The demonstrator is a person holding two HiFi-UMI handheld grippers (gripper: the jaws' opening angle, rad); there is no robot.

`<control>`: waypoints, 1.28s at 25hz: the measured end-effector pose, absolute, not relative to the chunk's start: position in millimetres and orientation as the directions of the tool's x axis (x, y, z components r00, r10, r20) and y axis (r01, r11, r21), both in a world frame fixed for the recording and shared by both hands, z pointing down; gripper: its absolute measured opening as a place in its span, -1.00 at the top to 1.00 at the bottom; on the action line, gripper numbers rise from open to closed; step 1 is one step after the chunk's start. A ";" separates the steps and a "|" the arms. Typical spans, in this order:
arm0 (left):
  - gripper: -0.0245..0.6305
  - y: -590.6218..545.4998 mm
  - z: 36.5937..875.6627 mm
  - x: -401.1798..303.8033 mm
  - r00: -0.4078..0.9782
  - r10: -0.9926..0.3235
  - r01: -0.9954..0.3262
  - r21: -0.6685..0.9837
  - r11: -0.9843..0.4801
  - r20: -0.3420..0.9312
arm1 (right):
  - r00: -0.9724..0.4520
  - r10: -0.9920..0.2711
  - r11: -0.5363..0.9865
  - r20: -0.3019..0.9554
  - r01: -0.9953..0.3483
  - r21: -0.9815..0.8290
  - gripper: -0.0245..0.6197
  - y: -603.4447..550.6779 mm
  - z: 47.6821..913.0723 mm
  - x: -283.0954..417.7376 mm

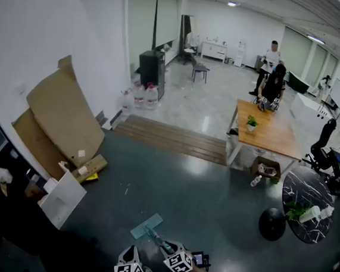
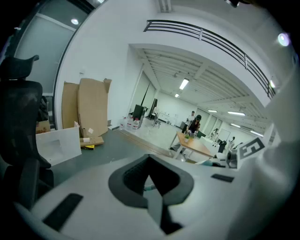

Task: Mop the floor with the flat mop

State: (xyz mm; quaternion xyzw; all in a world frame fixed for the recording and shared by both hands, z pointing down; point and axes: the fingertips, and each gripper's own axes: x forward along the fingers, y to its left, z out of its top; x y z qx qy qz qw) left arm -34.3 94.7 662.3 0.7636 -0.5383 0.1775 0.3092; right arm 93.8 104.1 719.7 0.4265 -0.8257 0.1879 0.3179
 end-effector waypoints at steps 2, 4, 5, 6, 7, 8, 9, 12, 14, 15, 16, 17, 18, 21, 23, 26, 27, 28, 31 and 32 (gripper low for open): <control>0.91 46.3 666.2 -16.0 0.418 -0.733 -0.907 0.289 -0.306 0.537 | -0.381 -0.649 0.511 0.658 -0.859 0.008 0.58 63.4 717.1 112.2; 0.91 10.7 663.9 -4.3 0.457 -0.736 -0.889 0.285 -0.359 0.499 | -0.338 -0.691 0.469 0.639 -0.882 0.040 0.58 32.6 713.1 122.7; 0.91 1.1 661.7 -3.1 0.463 -0.736 -0.886 0.281 -0.369 0.493 | -0.329 -0.697 0.461 0.637 -0.886 0.047 0.58 24.2 711.6 123.3; 0.91 -2.9 660.3 -4.7 0.460 -0.737 -0.888 0.278 -0.367 0.495 | -0.328 -0.695 0.462 0.640 -0.886 0.048 0.58 20.5 710.5 121.2; 0.91 -3.2 659.9 -7.8 0.452 -0.738 -0.892 0.276 -0.359 0.501 | -0.333 -0.690 0.469 0.643 -0.882 0.046 0.58 19.8 709.8 117.9; 0.91 -2.4 660.0 -10.4 0.443 -0.740 -0.896 0.275 -0.349 0.506 | -0.338 -0.685 0.475 0.645 -0.879 0.044 0.58 20.1 709.2 115.3; 0.91 -2.0 660.0 -12.0 0.438 -0.741 -0.898 0.276 -0.341 0.509 | -0.342 -0.683 0.480 0.645 -0.876 0.044 0.58 19.8 708.8 114.0; 0.91 -4.4 657.3 -14.4 0.435 -0.745 -0.899 0.283 -0.333 0.505 | -0.338 -0.679 0.479 0.652 -0.877 0.044 0.58 18.4 708.4 114.3; 0.91 -4.6 656.2 -16.4 0.435 -0.746 -0.899 0.284 -0.333 0.504 | -0.328 -0.668 0.473 0.668 -0.880 0.040 0.58 21.9 709.1 114.1; 0.91 -4.1 656.9 -17.7 0.436 -0.746 -0.899 0.284 -0.333 0.504 | -0.321 -0.660 0.468 0.679 -0.883 0.038 0.58 25.0 710.2 113.7; 0.91 -3.7 658.2 -19.1 0.436 -0.746 -0.899 0.283 -0.334 0.504 | -0.312 -0.650 0.463 0.692 -0.886 0.035 0.58 29.0 712.0 113.7; 0.91 -3.7 659.6 -20.7 0.434 -0.746 -0.900 0.280 -0.335 0.504 | -0.302 -0.637 0.457 0.709 -0.889 0.033 0.58 34.1 714.6 114.5; 0.91 -4.5 661.0 -22.5 0.431 -0.747 -0.901 0.277 -0.333 0.505 | -0.289 -0.619 0.454 0.731 -0.891 0.032 0.58 40.3 717.9 116.2; 0.91 -12.2 662.8 -28.7 0.413 -0.756 -0.909 0.277 -0.311 0.508 | -0.254 -0.552 0.444 0.794 -0.896 0.022 0.58 60.6 726.8 122.8; 0.91 -15.3 663.1 -32.6 0.400 -0.761 -0.914 0.283 -0.291 0.511 | -0.240 -0.514 0.444 0.824 -0.896 0.015 0.58 75.8 732.5 123.1; 0.91 -25.4 667.6 -40.1 0.388 -0.768 -0.919 0.281 -0.278 0.509 | -0.234 -0.483 0.436 0.844 -0.900 0.000 0.57 84.8 745.8 115.8; 0.91 -29.7 669.5 -42.1 0.385 -0.769 -0.920 0.281 -0.275 0.510 | -0.233 -0.485 0.421 0.843 -0.907 -0.009 0.57 82.9 749.7 115.1; 0.91 -32.9 671.7 -43.2 0.383 -0.769 -0.921 0.281 -0.271 0.513 | -0.231 -0.491 0.402 0.840 -0.916 -0.017 0.57 79.7 753.4 116.0; 0.91 -39.9 676.5 -44.7 0.375 -0.771 -0.923 0.280 -0.263 0.514 | -0.223 -0.519 0.370 0.825 -0.929 -0.019 0.57 58.9 766.8 115.4; 0.91 -42.4 677.2 -46.1 0.371 -0.775 -0.925 0.277 -0.260 0.512 | -0.223 -0.528 0.377 0.819 -0.926 -0.010 0.57 47.7 772.1 110.7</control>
